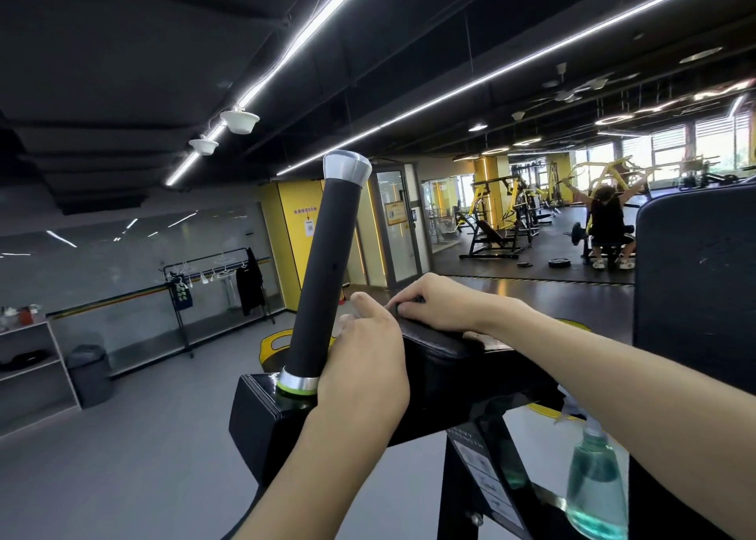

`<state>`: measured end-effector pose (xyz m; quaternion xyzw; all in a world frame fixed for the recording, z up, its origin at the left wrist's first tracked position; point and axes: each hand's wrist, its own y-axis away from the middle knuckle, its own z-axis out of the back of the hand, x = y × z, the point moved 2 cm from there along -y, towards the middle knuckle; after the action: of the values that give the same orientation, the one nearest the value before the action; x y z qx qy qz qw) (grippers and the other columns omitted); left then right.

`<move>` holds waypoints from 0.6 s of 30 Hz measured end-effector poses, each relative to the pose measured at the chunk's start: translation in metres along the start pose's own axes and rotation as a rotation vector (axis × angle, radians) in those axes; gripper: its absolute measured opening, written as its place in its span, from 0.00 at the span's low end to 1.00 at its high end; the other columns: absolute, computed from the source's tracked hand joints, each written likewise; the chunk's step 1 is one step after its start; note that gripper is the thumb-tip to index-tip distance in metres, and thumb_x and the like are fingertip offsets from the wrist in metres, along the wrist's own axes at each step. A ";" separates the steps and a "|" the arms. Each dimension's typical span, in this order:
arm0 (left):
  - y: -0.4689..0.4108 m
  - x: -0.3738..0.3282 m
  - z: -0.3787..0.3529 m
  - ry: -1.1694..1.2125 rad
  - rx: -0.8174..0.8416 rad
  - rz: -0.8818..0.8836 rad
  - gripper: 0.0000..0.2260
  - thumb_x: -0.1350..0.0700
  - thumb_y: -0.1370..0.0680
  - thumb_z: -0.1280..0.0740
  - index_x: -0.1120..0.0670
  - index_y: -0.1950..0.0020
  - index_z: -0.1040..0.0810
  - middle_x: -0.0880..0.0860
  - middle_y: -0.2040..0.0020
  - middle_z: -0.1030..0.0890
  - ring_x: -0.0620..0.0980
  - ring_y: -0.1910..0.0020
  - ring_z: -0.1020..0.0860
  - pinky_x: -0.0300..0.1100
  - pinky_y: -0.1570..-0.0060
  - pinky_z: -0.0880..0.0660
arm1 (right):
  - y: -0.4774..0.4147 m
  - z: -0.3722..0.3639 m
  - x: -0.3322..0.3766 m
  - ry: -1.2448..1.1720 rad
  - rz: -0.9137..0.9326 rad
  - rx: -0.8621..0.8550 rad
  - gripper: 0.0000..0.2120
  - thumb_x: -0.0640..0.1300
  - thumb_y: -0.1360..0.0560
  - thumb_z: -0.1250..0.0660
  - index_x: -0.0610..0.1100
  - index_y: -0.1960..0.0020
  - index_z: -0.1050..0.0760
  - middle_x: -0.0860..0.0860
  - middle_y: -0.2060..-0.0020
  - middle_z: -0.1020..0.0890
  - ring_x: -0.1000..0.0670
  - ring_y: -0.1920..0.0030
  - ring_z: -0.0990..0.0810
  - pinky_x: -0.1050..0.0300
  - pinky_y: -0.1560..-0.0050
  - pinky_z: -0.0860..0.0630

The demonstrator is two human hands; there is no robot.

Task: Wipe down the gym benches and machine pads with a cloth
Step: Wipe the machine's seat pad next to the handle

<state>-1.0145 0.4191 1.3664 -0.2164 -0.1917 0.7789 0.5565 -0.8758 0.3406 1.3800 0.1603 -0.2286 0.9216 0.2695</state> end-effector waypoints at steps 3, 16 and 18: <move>-0.004 -0.002 0.003 0.141 0.031 0.041 0.10 0.64 0.20 0.43 0.57 0.41 0.41 0.57 0.49 0.28 0.51 0.60 0.29 0.42 0.60 0.32 | 0.007 0.003 0.007 -0.049 0.056 0.021 0.14 0.42 0.19 0.40 0.50 0.40 0.18 0.60 0.50 0.18 0.57 0.48 0.20 0.65 0.46 0.26; -0.007 -0.004 -0.003 0.090 0.027 0.030 0.08 0.65 0.20 0.48 0.58 0.42 0.39 0.58 0.47 0.26 0.55 0.53 0.25 0.43 0.59 0.31 | 0.015 0.005 -0.166 0.061 -0.400 -0.009 0.16 0.38 0.22 0.39 0.48 0.40 0.18 0.51 0.45 0.16 0.51 0.47 0.20 0.62 0.48 0.28; -0.008 -0.004 -0.004 0.082 0.019 0.034 0.08 0.65 0.20 0.48 0.58 0.42 0.40 0.58 0.47 0.26 0.54 0.55 0.26 0.42 0.60 0.32 | 0.018 0.006 -0.189 0.111 -0.480 -0.036 0.16 0.38 0.21 0.39 0.48 0.40 0.18 0.50 0.43 0.16 0.48 0.43 0.20 0.63 0.50 0.30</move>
<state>-1.0051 0.4181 1.3682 -0.2460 -0.1577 0.7805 0.5527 -0.7334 0.2442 1.2998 0.1543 -0.1852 0.8345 0.4955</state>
